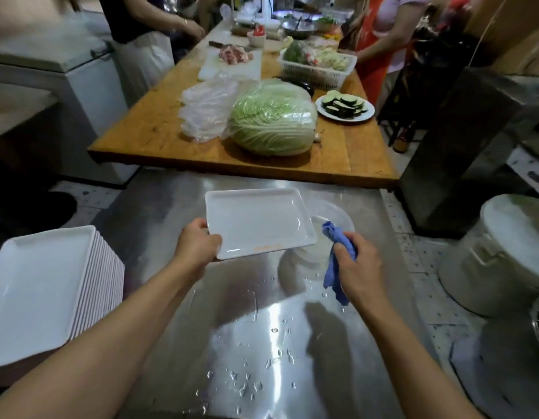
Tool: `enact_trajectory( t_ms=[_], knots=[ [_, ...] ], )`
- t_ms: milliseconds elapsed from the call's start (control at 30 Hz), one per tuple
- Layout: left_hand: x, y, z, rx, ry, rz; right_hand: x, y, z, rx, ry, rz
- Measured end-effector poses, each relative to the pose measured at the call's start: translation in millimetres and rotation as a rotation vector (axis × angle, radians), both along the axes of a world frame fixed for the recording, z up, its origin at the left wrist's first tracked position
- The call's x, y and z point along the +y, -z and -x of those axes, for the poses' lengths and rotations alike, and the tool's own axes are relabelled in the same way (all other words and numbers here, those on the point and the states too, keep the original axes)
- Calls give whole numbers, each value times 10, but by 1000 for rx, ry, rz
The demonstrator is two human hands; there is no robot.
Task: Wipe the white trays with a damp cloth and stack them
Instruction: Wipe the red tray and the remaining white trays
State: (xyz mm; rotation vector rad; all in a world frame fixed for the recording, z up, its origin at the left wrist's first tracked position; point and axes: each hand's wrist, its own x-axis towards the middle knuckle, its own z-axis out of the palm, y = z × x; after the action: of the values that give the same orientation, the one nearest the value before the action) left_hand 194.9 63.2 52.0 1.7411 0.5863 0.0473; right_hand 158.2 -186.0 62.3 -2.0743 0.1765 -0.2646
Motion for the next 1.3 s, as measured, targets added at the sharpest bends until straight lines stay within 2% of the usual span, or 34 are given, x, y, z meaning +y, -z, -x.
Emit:
enact_trajectory(
  t_ms=[167, 367, 467, 600, 867, 1100, 1300],
  knots=[
    [-441, -302, -295, -63, 86, -238, -198, -50, -25, 30, 49, -21],
    [-852, -428, -357, -247, 216, -709, -354, 18, -19, 43, 69, -13],
    [-962, -433, -323, -306, 278, -816, -402, 23, -16, 64, 63, -23],
    [-1027, -465, -294, -346, 297, -856, -436, -4, -18, 52, 63, -15],
    [-987, -455, -268, -327, 283, -785, -426, -34, 10, 42, 67, -24],
    [-689, -427, 17, -82, 201, -335, -200, -242, 39, -34, 28, -34],
    [-451, -449, 357, -90, 210, -109, 425, -537, -53, -143, -200, 42]
  ],
)
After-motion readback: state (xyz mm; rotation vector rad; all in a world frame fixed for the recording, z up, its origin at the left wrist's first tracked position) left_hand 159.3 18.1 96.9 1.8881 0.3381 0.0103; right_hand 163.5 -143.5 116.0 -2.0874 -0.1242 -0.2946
